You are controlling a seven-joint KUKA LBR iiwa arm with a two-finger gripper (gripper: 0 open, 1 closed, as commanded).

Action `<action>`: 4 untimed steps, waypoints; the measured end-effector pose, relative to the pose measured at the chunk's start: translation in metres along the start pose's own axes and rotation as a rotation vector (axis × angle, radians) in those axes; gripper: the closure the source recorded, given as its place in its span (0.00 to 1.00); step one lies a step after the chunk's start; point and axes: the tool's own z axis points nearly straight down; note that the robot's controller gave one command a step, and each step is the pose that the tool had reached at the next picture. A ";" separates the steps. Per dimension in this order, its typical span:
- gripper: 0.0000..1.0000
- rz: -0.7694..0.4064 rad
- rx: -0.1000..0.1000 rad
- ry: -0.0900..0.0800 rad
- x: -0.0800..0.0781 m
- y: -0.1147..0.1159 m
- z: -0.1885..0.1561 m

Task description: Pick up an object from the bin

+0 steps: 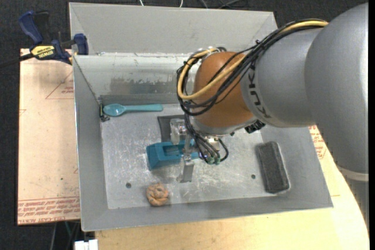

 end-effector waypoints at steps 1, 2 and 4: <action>0.00 0.046 -0.003 -0.006 -0.040 0.027 0.013; 0.00 0.182 -0.003 -0.007 -0.030 0.030 0.039; 1.00 0.151 -0.006 -0.010 -0.044 0.035 0.041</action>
Offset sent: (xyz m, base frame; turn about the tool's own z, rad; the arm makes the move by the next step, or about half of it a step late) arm 0.0264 0.0294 -0.0423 0.1840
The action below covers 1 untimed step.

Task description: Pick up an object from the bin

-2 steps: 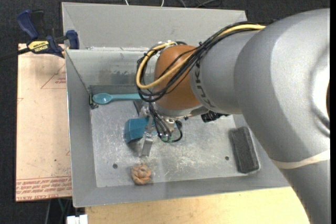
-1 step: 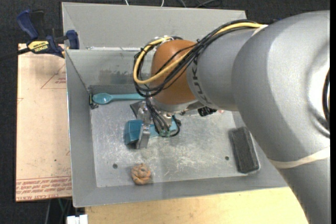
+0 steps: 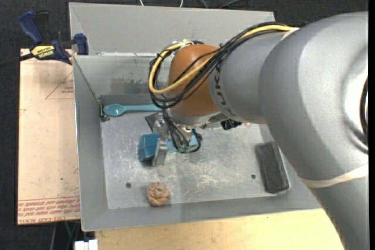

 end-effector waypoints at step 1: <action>1.00 -0.018 0.001 0.004 0.027 0.017 -0.131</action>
Offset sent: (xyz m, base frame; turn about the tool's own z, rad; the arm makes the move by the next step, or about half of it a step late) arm 0.0000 0.0000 0.0000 0.0000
